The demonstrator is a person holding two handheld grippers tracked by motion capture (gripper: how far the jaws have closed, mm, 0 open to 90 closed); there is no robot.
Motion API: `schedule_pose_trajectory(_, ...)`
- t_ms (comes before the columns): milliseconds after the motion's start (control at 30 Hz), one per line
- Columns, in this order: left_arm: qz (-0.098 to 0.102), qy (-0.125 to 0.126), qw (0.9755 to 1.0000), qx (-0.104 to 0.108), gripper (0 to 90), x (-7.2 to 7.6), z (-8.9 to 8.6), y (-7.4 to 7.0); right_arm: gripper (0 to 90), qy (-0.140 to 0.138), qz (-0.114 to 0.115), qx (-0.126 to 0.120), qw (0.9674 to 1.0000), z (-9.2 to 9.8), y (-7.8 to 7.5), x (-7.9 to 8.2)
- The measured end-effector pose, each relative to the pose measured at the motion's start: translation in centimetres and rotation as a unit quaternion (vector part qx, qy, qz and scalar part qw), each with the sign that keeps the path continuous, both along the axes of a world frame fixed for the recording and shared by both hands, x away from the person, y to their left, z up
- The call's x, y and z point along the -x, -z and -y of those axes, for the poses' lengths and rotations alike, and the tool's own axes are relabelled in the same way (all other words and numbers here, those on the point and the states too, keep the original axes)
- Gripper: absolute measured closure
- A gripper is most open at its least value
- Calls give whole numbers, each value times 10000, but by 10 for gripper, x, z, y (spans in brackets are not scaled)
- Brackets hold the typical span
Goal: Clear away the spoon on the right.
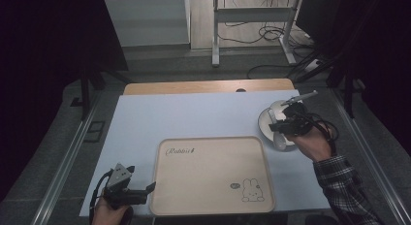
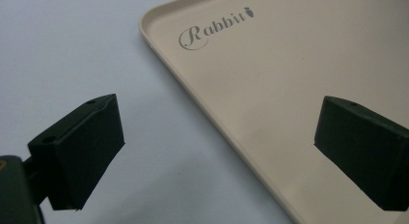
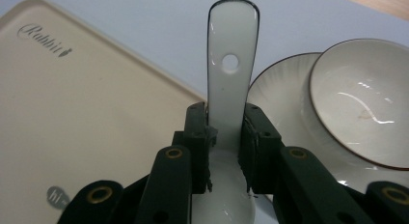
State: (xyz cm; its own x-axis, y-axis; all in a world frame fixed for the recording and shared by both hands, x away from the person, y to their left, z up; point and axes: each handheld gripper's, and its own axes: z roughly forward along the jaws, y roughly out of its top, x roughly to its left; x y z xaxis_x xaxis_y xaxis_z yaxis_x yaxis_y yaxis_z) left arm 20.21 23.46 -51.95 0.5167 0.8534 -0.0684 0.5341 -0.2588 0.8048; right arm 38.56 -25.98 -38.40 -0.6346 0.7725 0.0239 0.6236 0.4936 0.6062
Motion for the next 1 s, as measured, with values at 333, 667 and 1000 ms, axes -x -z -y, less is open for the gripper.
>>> schedule_pose_trajectory(333, 3, 19, 10000, -32, 32, 0, 0, 0, 748, -358, -325, 206, 9986, -19, 4, 15)
schedule_pose_trajectory(667, 9, 31, 10000, -52, 32, 0, 1, 0, 749, -660, -606, 300, 9955, -36, 13, 26)
schedule_pose_trajectory(1000, 7, 33, 10000, -60, 32, 0, 1, 0, 749, -990, -935, 519, 9893, -56, 31, 42)
